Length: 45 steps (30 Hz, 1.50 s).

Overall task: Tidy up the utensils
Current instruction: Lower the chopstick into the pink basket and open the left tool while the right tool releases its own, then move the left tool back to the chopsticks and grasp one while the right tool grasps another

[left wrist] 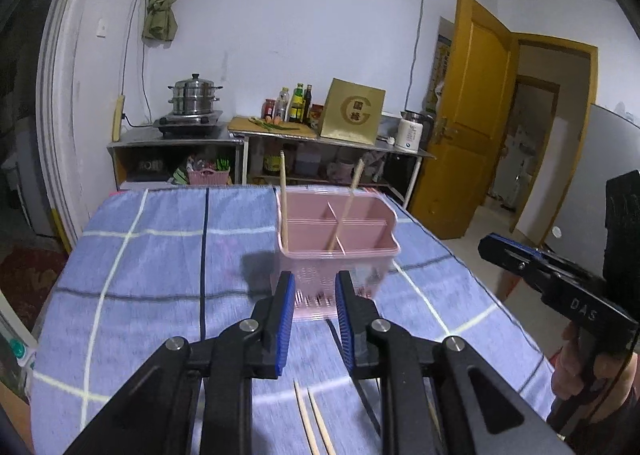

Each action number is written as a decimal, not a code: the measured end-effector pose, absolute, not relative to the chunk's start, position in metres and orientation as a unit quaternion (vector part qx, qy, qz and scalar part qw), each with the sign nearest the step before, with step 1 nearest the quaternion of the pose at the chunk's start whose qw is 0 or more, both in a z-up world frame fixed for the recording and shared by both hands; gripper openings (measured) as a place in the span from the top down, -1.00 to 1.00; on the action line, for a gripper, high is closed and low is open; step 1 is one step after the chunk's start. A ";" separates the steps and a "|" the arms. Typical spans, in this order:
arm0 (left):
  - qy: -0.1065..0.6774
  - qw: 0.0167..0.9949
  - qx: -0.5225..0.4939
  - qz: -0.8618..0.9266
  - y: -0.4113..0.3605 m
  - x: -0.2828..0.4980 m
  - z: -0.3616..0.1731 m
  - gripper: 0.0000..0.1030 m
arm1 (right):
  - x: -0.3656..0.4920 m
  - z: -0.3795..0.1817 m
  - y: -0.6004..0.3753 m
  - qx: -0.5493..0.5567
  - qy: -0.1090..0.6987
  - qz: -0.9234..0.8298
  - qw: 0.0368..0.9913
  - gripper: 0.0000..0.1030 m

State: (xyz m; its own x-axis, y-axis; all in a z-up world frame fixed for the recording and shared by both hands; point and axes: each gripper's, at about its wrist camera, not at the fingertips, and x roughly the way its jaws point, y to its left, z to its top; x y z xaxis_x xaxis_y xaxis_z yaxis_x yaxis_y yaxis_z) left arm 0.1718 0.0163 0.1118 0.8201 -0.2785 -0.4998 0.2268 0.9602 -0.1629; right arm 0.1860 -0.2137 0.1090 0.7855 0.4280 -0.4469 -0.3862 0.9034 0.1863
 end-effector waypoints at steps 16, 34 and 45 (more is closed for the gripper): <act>0.298 0.942 -0.045 -0.147 0.010 0.104 0.060 0.61 | 0.137 0.057 -0.234 0.059 0.295 0.221 0.928 0.74; 0.378 0.909 -0.067 -0.162 -0.003 0.130 0.007 0.61 | 0.158 0.009 -0.228 0.048 0.360 0.195 0.911 0.74; 0.437 0.884 -0.072 -0.147 -0.014 0.166 -0.026 0.61 | 0.192 -0.021 -0.222 0.032 0.415 0.171 0.893 0.74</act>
State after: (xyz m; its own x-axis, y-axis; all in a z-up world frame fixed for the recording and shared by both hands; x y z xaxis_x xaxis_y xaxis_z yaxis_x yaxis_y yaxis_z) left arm 0.1662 -0.0136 -0.0265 0.5745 -0.3221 -0.7524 0.1966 0.9467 -0.2552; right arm 0.1918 -0.2220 -0.0209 0.5967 0.3324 -0.7304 -0.2793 0.9393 0.1993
